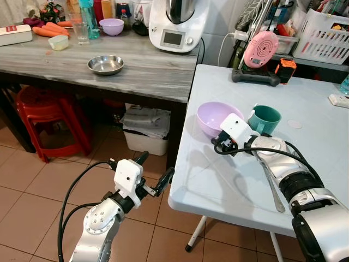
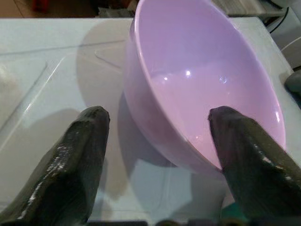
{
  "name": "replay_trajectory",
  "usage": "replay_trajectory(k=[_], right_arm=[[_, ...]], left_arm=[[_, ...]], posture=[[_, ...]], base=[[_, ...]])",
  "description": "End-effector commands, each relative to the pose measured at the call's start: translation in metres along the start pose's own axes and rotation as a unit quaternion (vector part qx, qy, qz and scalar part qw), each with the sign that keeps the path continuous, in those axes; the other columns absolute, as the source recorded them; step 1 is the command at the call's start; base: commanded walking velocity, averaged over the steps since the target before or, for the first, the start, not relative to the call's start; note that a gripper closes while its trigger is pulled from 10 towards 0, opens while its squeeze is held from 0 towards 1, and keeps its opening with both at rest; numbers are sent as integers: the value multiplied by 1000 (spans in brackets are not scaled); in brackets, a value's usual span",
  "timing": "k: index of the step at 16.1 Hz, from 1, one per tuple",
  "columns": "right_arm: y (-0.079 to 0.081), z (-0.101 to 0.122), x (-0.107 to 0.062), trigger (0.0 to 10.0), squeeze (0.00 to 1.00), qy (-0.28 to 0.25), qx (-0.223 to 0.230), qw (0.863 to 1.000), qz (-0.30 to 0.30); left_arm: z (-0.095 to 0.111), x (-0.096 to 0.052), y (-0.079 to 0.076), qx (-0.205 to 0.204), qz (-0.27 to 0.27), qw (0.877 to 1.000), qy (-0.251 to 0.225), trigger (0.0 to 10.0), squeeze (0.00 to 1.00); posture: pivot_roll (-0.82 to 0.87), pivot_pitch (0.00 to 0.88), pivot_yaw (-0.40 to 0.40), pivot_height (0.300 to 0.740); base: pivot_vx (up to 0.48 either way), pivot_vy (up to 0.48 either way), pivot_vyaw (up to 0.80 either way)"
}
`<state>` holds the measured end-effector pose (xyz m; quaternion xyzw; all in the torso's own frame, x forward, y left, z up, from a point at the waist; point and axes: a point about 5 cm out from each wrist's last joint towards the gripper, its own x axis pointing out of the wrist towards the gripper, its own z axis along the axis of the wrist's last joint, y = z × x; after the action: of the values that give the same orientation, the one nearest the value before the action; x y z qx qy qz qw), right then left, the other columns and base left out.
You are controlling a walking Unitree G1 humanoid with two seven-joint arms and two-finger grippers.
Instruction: Setting the table
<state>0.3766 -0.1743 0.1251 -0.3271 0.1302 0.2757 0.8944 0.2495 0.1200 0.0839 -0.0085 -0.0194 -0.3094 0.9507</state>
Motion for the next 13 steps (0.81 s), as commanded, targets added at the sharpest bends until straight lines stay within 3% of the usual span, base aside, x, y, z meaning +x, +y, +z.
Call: replay_trajectory(k=[1, 13], right_arm=[[-3, -2, -1, 0, 0, 9, -13, 1000, 0], [-5, -9, -3, 0, 0, 16, -55, 998, -15]], left_arm=[[2, 2, -2, 6, -13, 1000, -4, 10000, 0], [4, 3, -5, 7, -25, 1000, -6, 10000, 0]], posture=[[35, 0, -57, 740], [39, 0, -59, 740]], base=[[0, 0, 0], [0, 0, 0]])
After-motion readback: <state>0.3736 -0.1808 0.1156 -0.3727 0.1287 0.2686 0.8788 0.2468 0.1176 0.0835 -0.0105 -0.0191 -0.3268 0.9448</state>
